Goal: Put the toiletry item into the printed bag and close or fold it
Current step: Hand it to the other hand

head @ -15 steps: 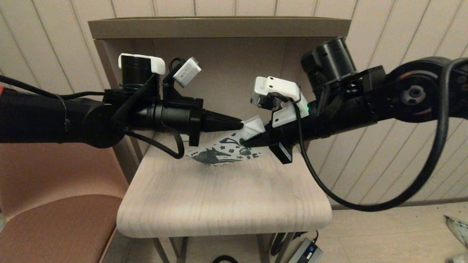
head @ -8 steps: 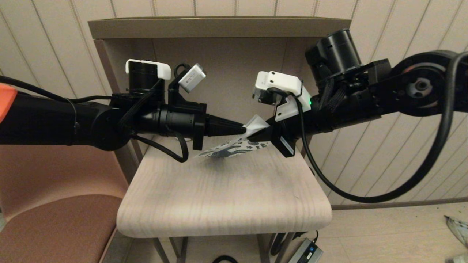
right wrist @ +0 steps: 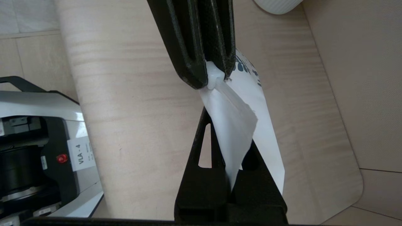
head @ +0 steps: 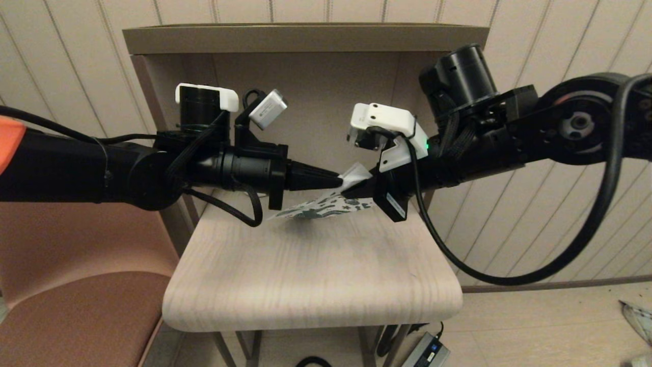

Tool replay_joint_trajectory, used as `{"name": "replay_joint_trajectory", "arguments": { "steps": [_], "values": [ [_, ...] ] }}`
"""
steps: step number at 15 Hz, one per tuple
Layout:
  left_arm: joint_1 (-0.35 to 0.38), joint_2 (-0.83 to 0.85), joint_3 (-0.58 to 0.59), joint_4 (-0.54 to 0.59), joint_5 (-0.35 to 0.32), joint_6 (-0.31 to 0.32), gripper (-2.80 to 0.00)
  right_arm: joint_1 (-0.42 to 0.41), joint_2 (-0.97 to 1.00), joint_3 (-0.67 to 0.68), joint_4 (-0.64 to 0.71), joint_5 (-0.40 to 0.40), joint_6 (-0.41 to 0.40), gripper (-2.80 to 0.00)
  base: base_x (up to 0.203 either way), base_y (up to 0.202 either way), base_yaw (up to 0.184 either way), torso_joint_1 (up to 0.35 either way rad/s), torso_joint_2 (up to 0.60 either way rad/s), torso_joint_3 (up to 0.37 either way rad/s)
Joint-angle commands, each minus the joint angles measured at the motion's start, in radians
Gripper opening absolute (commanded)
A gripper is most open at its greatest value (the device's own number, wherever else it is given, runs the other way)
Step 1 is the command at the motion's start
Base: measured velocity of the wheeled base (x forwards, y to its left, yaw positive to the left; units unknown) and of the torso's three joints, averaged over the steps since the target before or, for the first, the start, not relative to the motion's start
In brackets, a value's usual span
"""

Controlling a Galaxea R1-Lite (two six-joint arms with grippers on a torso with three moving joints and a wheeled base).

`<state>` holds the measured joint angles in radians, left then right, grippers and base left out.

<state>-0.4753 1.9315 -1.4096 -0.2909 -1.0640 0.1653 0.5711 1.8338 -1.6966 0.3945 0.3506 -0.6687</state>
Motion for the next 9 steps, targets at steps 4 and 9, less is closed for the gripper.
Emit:
{"name": "replay_joint_trajectory", "arguments": {
  "steps": [4,9],
  "values": [
    [0.0,0.013,-0.003,-0.004,-0.008,0.007,-2.8,0.016,-0.016,-0.033,0.06,-0.017,-0.004,-2.8,0.0,0.0,0.0,0.0,0.0,0.0],
    [0.0,0.012,-0.005,-0.004,-0.008,0.006,-2.8,0.018,-0.014,-0.017,0.053,-0.035,0.018,-2.8,0.0,0.0,0.0,0.0,0.0,0.0]
  ]
}}
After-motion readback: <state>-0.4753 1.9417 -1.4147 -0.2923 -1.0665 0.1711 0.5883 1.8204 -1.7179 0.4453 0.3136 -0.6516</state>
